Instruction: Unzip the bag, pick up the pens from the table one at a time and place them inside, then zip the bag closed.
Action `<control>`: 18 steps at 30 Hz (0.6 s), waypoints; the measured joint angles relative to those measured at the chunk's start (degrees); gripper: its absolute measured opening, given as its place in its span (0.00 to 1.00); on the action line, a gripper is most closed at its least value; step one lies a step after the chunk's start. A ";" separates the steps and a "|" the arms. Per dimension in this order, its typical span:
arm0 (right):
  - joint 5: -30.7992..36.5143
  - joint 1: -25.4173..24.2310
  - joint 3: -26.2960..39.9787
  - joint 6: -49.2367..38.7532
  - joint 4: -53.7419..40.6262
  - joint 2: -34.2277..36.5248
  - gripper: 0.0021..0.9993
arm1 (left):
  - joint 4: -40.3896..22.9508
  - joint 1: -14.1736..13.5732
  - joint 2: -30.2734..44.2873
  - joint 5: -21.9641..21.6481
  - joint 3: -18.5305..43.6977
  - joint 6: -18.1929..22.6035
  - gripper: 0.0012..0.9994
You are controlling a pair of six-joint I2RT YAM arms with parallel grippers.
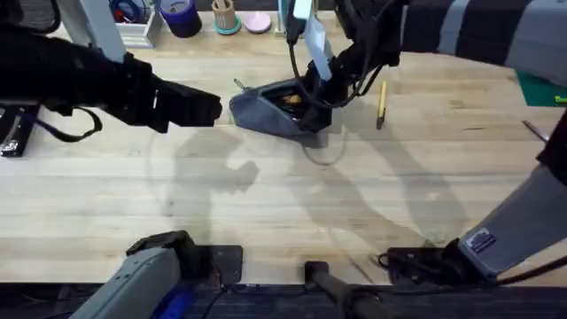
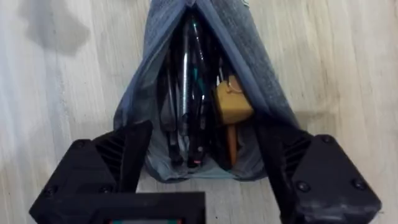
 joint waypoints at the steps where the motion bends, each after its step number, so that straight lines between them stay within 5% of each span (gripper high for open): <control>1: -0.02 0.00 0.00 0.02 0.05 0.00 1.00 | 0.00 0.00 0.00 0.00 0.00 0.02 1.00; 18: 0.70 0.00 7.11 3.50 -5.78 0.31 1.00 | 0.04 0.00 -0.02 0.00 0.00 0.00 1.00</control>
